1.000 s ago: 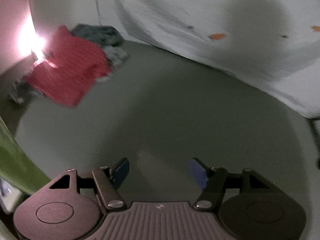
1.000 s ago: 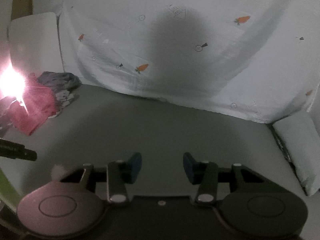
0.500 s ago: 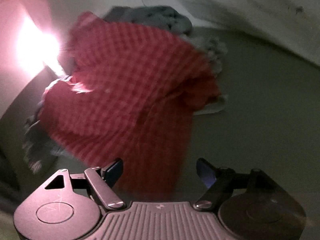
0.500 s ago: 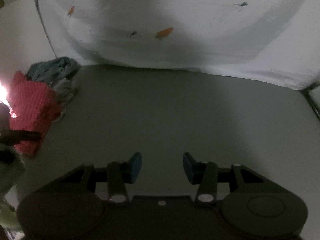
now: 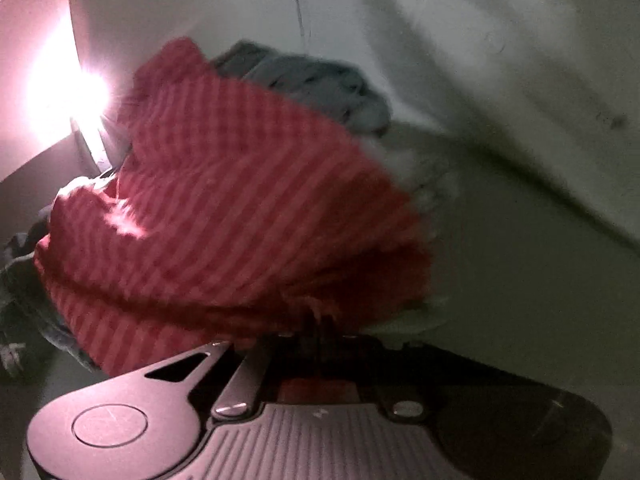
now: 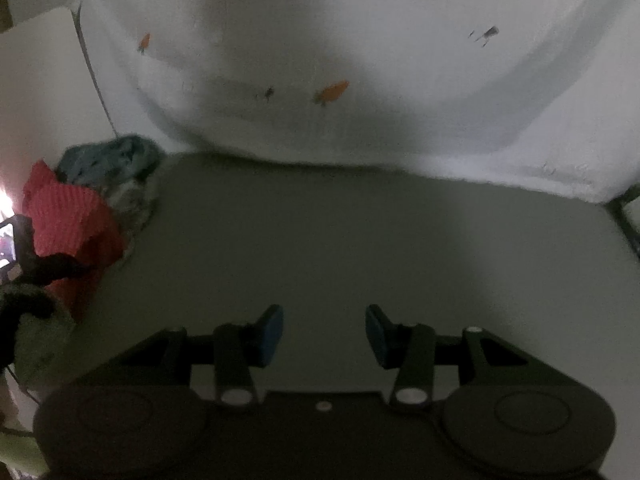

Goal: Fold clothes
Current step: 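Reach both tools to the red checked garment and grasp it, then lift the red garment with both tools and carry it onto the open mat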

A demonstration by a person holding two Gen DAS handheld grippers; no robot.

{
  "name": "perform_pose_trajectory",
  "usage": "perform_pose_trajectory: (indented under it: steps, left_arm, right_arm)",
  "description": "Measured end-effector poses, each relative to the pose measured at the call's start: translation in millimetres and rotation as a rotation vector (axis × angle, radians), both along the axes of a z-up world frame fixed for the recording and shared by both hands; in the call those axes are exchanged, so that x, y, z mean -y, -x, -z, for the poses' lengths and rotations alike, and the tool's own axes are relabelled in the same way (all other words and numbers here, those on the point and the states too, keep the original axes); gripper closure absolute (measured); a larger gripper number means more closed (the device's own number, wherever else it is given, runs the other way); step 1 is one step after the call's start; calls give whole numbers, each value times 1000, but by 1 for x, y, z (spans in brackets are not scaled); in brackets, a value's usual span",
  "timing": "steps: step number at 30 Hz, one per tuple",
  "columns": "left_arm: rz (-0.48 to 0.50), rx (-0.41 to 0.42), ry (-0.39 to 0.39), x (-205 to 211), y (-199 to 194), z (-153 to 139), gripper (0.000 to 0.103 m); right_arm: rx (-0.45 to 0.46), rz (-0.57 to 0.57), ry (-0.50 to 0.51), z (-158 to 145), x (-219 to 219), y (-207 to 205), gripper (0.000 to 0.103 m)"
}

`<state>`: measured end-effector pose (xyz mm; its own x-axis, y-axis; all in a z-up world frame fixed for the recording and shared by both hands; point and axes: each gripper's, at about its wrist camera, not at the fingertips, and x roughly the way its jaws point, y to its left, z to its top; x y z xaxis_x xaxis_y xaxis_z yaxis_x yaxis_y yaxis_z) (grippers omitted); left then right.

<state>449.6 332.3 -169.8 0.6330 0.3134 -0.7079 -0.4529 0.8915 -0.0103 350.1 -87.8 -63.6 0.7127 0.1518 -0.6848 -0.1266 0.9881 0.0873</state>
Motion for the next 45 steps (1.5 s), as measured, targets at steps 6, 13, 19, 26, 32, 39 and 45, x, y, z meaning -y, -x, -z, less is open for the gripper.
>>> perform_pose_trajectory:
  steps: [6, 13, 19, 26, 32, 39, 45]
  left_arm:
    - [337, 118, 43, 146, 25, -70, 103]
    - [902, -5, 355, 410, 74, -95, 60]
    - [996, -57, 198, 458, 115, -93, 40]
    - [514, -143, 243, 300, 126, -64, 37]
    - [246, -108, 257, 171, 144, -53, 37]
    - [211, -149, 231, 111, 145, -38, 37]
    - [253, -194, 218, 88, 131, -17, 37]
  right_arm:
    - [65, 69, -45, -14, 83, 13, 56]
    - [94, 207, -27, -16, 184, 40, 56]
    - [97, 189, -2, -10, 205, 54, 57]
    - [64, -75, 36, 12, 118, 55, 57]
    - [36, -302, 68, 30, 43, 56, 59]
    - [-50, -535, 41, 54, -77, 40, 62]
    - [-158, -499, 230, 88, -130, 27, 72]
